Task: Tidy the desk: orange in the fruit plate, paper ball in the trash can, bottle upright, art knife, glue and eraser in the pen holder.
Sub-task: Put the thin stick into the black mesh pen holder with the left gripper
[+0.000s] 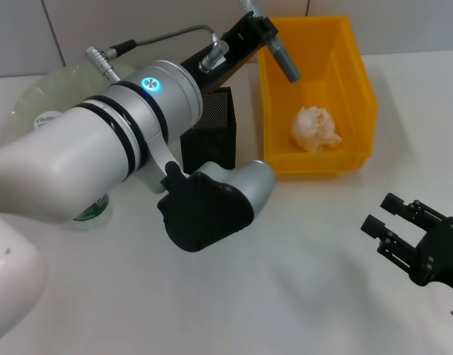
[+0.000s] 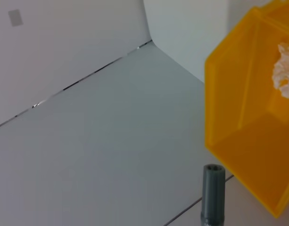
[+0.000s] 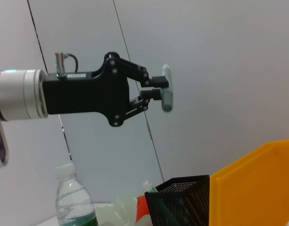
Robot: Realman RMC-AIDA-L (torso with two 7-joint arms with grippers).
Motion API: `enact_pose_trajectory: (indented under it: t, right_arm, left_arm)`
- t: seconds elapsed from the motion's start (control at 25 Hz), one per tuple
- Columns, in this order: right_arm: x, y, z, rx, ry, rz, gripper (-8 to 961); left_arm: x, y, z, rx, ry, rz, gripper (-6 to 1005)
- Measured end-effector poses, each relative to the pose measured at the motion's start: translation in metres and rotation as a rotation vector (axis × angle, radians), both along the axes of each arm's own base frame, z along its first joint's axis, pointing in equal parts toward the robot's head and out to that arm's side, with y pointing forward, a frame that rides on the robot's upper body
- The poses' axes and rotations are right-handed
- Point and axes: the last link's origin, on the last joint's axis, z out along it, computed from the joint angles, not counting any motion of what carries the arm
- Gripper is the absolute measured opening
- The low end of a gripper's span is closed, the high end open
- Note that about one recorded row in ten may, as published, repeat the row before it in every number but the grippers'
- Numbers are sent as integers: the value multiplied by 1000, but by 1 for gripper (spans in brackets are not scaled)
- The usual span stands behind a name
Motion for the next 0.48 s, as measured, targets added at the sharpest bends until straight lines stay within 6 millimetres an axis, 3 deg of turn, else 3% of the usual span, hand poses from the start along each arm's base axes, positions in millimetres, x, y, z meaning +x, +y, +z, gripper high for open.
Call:
enact_pose_trajectory:
  t: [0.48]
  right_arm:
    - [-1, -2, -5, -22, -18, 18, 600]
  left_arm:
    - [-26, 6, -10, 105, 37, -104, 135]
